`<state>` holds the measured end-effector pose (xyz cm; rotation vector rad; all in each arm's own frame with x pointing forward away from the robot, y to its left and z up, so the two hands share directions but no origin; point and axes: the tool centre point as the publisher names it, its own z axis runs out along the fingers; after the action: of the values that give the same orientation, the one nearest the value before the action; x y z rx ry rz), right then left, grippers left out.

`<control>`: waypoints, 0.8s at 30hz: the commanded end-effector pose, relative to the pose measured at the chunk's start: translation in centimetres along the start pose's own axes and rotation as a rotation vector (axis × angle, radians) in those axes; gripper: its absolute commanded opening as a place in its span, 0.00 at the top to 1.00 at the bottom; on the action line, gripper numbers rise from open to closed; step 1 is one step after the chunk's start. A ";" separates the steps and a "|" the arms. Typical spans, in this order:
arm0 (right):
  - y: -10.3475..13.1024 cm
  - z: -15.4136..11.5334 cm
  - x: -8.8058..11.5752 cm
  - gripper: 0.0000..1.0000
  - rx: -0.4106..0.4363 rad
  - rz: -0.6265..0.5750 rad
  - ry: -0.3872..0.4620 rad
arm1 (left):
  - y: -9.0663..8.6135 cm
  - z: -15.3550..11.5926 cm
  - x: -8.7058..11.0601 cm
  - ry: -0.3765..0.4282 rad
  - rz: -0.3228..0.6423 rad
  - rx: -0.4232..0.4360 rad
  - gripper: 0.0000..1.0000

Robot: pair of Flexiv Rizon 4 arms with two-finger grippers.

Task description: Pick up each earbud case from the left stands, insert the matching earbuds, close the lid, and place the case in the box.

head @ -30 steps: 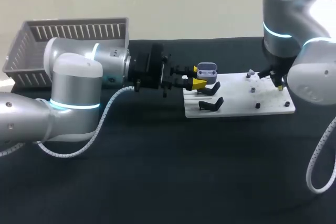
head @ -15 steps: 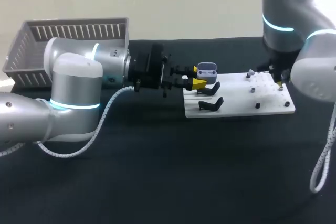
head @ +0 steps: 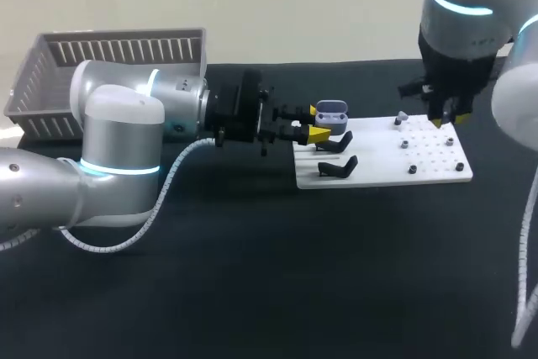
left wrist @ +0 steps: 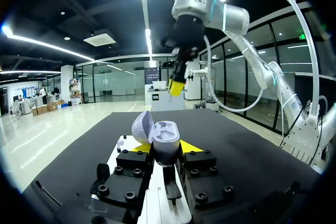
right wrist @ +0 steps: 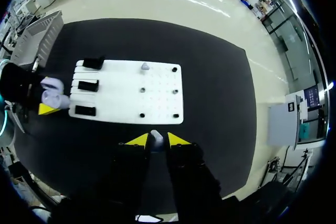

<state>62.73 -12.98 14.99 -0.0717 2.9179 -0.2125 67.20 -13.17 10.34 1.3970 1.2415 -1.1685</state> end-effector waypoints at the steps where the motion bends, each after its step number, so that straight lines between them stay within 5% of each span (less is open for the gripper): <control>1: 0.9 -2.1 0.1 1.00 -0.016 0.001 0.029 | 0.1 0.0 0.0 0.000 -0.001 0.001 1.00; 19: 1.2 -2.3 0.2 1.00 -0.026 0.002 0.036 | 0.1 0.0 0.0 0.000 -0.001 0.001 1.00; 24: 3.7 -3.7 -0.6 1.00 -0.010 0.111 0.024 | 0.1 0.0 0.0 0.000 -0.001 0.001 1.00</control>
<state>62.30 -10.27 17.70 0.0474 2.9398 -0.1430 67.20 -13.17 10.33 1.3970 1.2416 -1.1685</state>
